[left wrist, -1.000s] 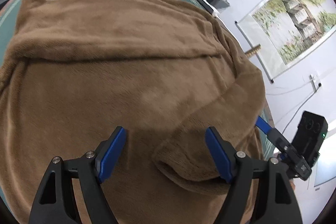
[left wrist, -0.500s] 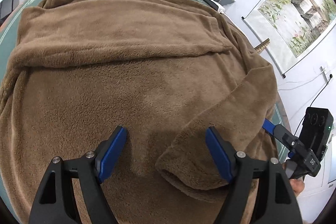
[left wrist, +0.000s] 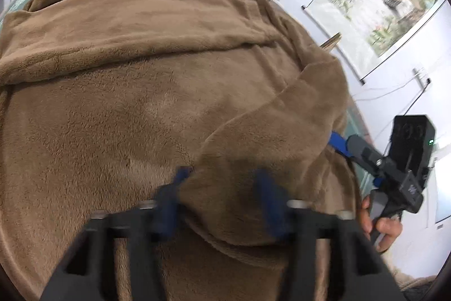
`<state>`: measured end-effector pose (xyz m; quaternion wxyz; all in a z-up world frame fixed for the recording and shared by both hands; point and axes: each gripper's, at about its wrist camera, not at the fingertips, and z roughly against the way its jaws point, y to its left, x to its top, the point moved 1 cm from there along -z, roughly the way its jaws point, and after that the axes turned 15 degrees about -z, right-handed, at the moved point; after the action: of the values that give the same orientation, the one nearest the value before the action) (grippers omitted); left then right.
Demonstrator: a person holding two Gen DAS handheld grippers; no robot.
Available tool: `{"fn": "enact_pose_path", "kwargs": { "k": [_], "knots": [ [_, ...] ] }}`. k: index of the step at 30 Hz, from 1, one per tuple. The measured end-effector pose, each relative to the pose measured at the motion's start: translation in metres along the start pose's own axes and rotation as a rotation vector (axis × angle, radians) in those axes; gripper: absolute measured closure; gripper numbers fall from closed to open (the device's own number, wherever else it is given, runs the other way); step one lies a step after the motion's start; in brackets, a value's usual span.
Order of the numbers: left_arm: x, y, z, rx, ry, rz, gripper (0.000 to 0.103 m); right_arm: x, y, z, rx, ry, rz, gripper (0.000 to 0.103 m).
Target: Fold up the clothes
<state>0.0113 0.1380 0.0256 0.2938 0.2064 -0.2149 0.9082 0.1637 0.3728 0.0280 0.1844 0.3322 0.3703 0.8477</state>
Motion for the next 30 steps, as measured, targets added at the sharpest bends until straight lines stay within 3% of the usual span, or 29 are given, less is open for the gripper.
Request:
{"fn": "enact_pose_path", "kwargs": {
  "k": [1, 3, 8, 15, 24, 30],
  "knots": [
    [0.001, 0.0, 0.001, 0.007, 0.0, 0.001, 0.079, 0.0, -0.001, 0.001, 0.003, -0.001, -0.002, 0.022],
    [0.006, 0.0, 0.005, 0.011, -0.013, 0.006, 0.084, 0.0, -0.001, 0.002, 0.008, -0.007, -0.007, 0.022],
    [0.025, -0.003, 0.021, 0.025, -0.071, -0.003, 0.086, 0.001, -0.002, 0.006, 0.019, -0.02, -0.02, 0.022],
    [0.057, -0.008, 0.069, 0.019, -0.222, -0.025, 0.087, 0.003, -0.002, 0.01, 0.042, -0.038, -0.031, 0.022],
    [0.048, 0.023, 0.158, 0.096, -0.436, 0.04, 0.087, 0.012, -0.009, 0.018, 0.056, -0.02, -0.094, 0.022],
    [0.03, 0.052, 0.218, 0.145, -0.584, 0.098, 0.087, 0.028, 0.008, 0.044, -0.121, -0.086, 0.07, 0.022]
  ]
}}
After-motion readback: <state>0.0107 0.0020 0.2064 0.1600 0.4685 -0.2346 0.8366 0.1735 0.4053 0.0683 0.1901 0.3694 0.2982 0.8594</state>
